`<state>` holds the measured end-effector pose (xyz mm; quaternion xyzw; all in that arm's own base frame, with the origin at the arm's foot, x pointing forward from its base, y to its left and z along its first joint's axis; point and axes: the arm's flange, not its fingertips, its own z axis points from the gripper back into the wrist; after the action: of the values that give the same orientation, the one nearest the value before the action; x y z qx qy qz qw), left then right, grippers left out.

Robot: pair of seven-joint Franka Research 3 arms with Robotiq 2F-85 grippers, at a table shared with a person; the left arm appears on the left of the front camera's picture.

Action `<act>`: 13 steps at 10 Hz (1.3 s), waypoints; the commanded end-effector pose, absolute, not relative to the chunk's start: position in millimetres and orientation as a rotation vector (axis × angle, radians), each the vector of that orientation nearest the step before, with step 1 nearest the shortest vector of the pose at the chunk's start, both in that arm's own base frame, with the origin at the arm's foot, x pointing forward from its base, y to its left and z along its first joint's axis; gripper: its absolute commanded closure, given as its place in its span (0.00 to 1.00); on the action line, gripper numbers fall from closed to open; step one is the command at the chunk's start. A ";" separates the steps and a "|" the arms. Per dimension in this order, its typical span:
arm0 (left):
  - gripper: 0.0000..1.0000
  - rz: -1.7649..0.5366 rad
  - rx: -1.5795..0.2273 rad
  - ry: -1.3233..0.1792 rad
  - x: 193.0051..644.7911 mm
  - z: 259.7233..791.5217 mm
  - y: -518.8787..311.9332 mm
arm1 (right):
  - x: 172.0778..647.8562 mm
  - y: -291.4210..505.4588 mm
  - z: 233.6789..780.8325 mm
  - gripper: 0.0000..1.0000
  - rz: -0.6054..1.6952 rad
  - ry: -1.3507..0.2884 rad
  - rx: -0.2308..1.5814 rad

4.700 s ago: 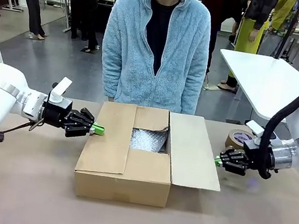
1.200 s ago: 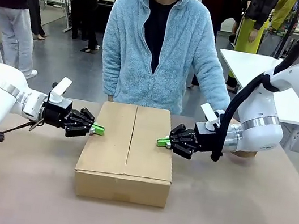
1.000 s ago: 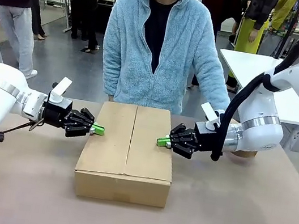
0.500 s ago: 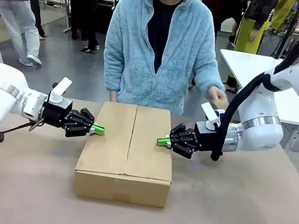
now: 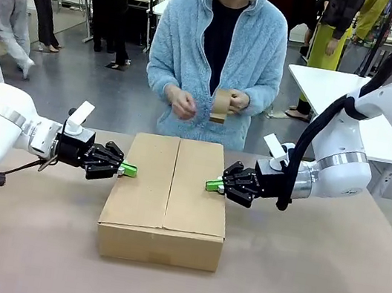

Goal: Wrap the clocks to prevent damage.
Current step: After the human seals the box with tape, release both hands from the side flaps of the Package Box.

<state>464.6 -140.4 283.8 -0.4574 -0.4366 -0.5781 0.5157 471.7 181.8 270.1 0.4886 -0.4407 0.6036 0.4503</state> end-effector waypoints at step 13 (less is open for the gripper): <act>1.00 -1.376 -1.094 -1.053 464.5 280.4 -142.1 | 471.5 181.7 267.5 0.99 1.493 -1.086 1.199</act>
<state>464.6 -140.4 283.8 -0.4575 -0.4366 -0.5781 0.5157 471.7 181.8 270.1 0.4886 -0.4407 0.6036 0.4503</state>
